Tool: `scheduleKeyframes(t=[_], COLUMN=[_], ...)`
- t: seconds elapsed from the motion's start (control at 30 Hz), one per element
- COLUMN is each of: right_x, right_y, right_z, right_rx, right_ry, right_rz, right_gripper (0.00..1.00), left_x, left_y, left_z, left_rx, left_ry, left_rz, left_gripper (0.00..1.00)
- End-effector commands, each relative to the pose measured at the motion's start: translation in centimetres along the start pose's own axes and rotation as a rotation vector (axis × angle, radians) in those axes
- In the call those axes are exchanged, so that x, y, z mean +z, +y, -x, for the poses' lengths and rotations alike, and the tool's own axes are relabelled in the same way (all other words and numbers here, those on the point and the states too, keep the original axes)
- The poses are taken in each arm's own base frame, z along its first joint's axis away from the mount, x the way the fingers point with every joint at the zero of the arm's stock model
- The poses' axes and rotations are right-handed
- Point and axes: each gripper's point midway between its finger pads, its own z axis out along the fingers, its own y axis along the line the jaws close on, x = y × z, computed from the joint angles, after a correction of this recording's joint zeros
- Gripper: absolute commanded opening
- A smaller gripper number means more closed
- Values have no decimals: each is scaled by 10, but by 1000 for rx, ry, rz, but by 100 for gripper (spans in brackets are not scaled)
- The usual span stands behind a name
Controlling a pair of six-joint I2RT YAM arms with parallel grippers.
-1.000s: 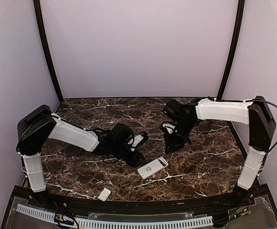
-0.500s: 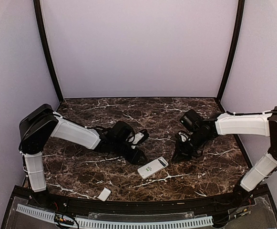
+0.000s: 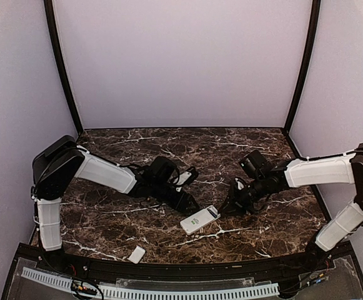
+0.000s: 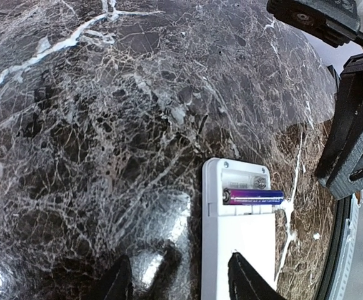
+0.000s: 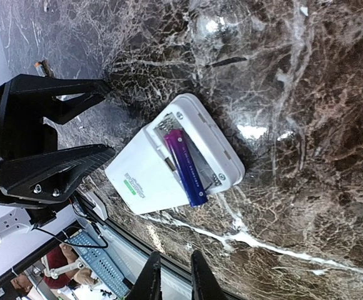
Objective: Load the batteries into the remote control
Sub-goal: Load the battery into the battery compartment.
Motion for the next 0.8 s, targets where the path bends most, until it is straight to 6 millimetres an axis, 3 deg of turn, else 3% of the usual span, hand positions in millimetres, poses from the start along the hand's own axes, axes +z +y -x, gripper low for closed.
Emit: scheduleKeyframes(t=[0.0,0.4,0.77], right_x=[11,26,28], right_y=[2,-14,-7], right_z=[-1,-4,4], right_rx=[-1,16,-4], right_ry=[30,60,43], right_rz=[28,2,7], right_gripper=[14,14,14], left_x=[3,9,12], left_y=[-3,2,4], left_z=[-1,-9,-13], left_rx=[-29,-51,-63], left_ry=[14,40,50], left_rz=[-27,-18,-22], left_gripper=[50,48,48])
